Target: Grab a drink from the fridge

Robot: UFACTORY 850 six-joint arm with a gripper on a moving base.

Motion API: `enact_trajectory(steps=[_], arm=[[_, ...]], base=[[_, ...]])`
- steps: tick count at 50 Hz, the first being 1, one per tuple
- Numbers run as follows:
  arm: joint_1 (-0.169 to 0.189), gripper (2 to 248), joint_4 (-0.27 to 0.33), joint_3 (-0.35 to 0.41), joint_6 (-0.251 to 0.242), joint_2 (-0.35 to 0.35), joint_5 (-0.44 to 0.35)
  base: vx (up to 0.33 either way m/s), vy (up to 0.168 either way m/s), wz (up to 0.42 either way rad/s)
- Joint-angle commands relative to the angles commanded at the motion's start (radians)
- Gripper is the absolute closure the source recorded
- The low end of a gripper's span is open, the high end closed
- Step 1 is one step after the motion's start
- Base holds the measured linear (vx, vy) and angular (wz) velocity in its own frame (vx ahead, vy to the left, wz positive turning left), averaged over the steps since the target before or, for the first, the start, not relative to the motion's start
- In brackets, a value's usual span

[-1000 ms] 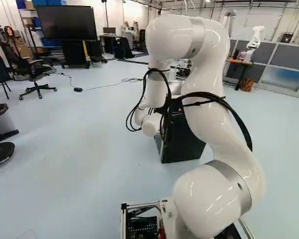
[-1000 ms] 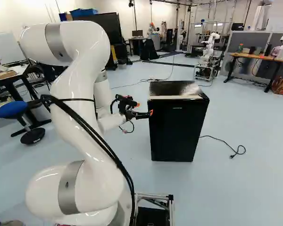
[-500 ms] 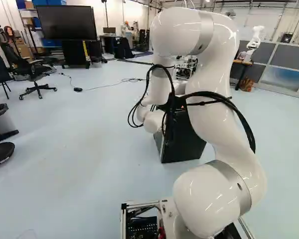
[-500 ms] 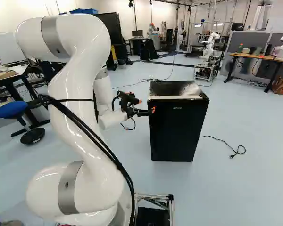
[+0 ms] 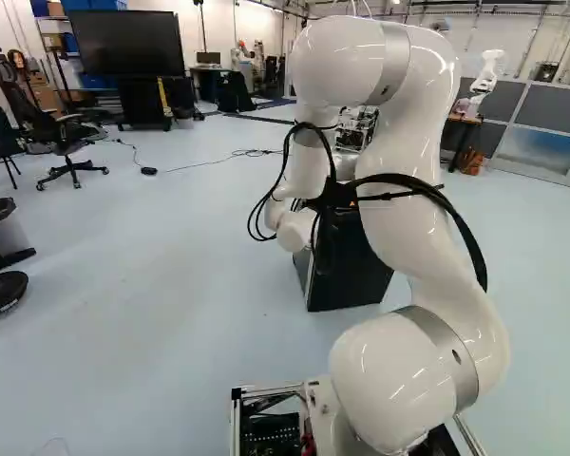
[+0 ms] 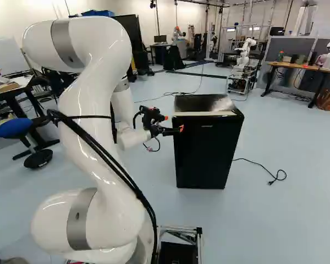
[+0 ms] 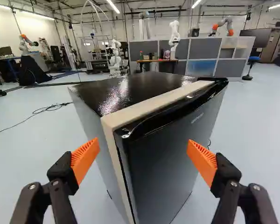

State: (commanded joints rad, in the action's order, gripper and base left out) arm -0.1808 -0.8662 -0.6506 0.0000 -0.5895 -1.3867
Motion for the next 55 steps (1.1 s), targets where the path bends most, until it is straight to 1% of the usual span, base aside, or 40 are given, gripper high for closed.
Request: enact_trajectory(steps=[32,55], arm=[[0.038,3,0.0,-0.012,0.0,-0.008,0.0],[0.04,3,0.0,0.016,0.0,0.01,0.0]], base=[[0.0,0.0,0.0],[0.0,0.0,0.0]])
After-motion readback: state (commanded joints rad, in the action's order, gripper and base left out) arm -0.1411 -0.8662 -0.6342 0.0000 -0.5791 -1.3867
